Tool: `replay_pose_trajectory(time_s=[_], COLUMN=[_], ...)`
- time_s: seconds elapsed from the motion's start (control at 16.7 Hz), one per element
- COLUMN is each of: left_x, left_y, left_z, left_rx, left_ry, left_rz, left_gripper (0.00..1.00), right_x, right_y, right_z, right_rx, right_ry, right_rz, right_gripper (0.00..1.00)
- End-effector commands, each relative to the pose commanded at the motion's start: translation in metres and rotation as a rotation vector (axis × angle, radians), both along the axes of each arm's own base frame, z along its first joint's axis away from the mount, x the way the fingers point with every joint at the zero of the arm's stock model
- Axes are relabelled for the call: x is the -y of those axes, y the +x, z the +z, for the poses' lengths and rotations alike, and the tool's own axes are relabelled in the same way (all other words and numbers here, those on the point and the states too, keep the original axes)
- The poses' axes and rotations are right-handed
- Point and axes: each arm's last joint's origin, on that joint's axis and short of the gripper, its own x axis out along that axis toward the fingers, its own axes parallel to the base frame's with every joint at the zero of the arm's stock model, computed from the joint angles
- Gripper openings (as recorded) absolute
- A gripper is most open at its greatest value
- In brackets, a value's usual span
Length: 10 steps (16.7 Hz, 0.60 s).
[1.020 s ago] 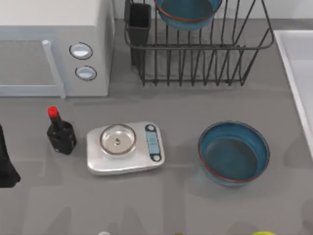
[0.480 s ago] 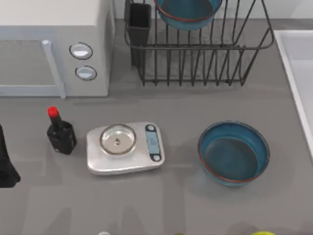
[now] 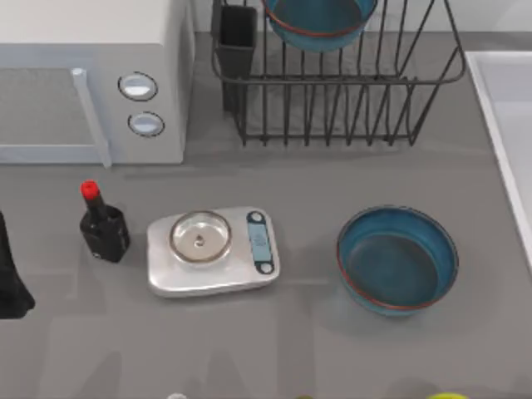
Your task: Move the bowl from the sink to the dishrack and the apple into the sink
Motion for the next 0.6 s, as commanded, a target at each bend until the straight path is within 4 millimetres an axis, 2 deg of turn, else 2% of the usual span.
replay_pose_trajectory(time_s=[0.54,0.6], left_x=[0.0,0.0], left_y=[0.0,0.0], left_z=[0.0,0.0], left_rx=[0.0,0.0], left_ry=[0.0,0.0], left_rz=[0.0,0.0], left_gripper=[1.0,1.0], right_x=[0.0,0.0], right_y=[0.0,0.0], right_z=[0.0,0.0], right_rx=[0.0,0.0], right_ry=[0.0,0.0], right_rz=[0.0,0.0], right_gripper=[0.98,1.0])
